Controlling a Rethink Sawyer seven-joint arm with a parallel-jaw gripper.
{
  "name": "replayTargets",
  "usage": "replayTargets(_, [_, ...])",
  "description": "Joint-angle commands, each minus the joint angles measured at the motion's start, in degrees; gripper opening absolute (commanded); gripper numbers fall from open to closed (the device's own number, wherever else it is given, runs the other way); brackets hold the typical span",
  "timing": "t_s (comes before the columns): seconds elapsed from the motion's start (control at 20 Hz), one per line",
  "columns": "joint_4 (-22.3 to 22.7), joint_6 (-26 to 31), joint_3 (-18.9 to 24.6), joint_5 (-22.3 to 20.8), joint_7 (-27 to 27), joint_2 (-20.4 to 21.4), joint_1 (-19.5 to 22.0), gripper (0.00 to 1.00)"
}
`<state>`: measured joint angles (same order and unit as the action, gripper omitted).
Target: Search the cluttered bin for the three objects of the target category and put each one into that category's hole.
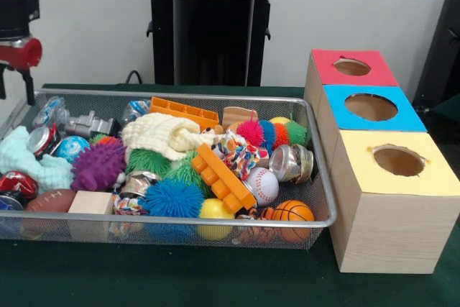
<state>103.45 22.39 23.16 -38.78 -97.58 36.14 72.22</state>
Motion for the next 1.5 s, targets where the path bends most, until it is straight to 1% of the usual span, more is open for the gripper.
replayTargets(0.05, [4.03, -0.6, 2.56, -4.8, 8.52, 0.78, 5.53, 1.0])
replayTargets(0.1, [4.13, -0.77, 2.38, -5.26, 8.11, 0.89, 5.65, 1.0])
replayTargets(0.25, [6.61, -2.96, 1.17, -7.19, 5.16, 2.3, 5.17, 1.0])
replayTargets(0.4, [8.73, -7.01, -1.06, -9.99, 0.95, 2.25, 4.09, 1.0])
replayTargets(0.6, [9.99, -8.84, -2.59, -11.02, -2.03, 2.41, 2.42, 1.0])
replayTargets(0.85, [11.66, -8.24, -3.4, -9.65, -3.11, 4.91, 0.41, 1.0])
replayTargets(0.95, [11.14, -8.68, -4.23, -9.58, -3.86, 4.49, -0.94, 1.0])
replayTargets(1.1, [11.05, -8.96, -4.79, -9.37, -4.0, 4.22, -1.93, 1.0])
replayTargets(1.3, [10.96, -7.48, -3.76, -8.09, -3.02, 4.28, -2.69, 1.0])
replayTargets(1.35, [11.41, -7.39, -3.42, -8.05, -2.47, 4.38, -2.06, 1.0])
replayTargets(1.5, [11.48, -6.01, -2.2, -6.93, -1.59, 4.66, -2.03, 1.0])
